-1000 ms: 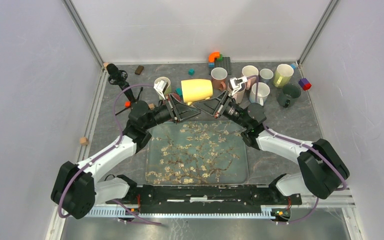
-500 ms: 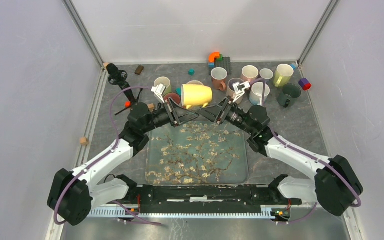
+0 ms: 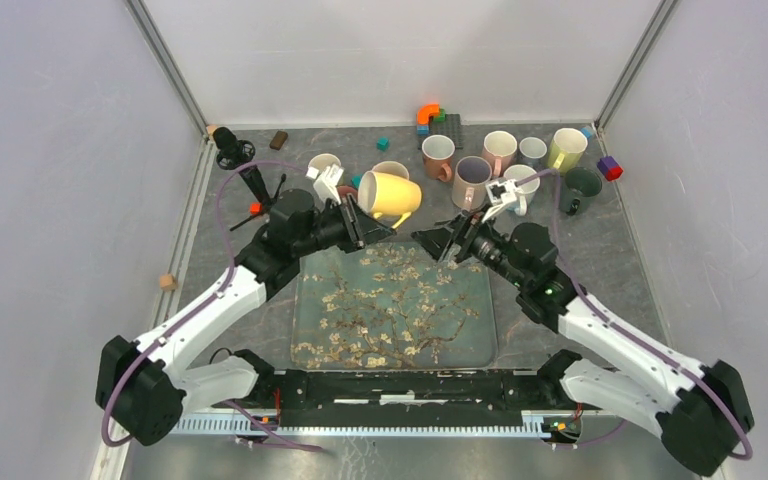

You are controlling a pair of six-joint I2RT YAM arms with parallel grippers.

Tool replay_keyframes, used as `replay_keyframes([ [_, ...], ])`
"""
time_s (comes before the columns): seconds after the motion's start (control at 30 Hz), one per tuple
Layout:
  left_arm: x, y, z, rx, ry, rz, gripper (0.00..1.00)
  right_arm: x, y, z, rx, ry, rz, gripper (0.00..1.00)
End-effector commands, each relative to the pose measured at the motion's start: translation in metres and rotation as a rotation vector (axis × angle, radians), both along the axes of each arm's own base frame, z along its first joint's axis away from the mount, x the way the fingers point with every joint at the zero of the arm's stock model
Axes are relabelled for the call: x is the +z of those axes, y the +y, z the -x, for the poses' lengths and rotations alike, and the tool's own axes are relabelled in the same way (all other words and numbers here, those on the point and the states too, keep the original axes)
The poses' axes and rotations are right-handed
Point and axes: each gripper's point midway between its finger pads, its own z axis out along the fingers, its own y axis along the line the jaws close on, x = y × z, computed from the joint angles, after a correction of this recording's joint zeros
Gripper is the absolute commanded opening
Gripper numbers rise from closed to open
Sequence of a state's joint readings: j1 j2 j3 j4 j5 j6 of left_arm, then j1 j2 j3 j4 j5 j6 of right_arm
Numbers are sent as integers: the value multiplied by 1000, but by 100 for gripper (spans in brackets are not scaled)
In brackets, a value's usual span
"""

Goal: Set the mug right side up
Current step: Turn over the cup on the tray.

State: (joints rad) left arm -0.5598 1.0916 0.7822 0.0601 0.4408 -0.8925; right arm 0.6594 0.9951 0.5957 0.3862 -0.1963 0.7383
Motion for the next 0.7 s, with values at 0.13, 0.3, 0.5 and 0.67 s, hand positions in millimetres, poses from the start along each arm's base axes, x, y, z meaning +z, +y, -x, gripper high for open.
replay_keyframes([
  [0.13, 21, -23, -17, -34, -174, -247, 2, 19, -88, -4, -369, -117, 176, 97],
  [0.3, 12, -38, -30, -43, -169, -358, 2, 40, -127, 5, -504, -163, 221, 98],
  [0.5, -5, -60, -44, -57, -163, -468, 2, 60, -149, 16, -563, -202, 206, 98],
  [0.67, -19, -76, -61, -49, -140, -500, 2, 60, -155, 20, -575, -207, 210, 98],
])
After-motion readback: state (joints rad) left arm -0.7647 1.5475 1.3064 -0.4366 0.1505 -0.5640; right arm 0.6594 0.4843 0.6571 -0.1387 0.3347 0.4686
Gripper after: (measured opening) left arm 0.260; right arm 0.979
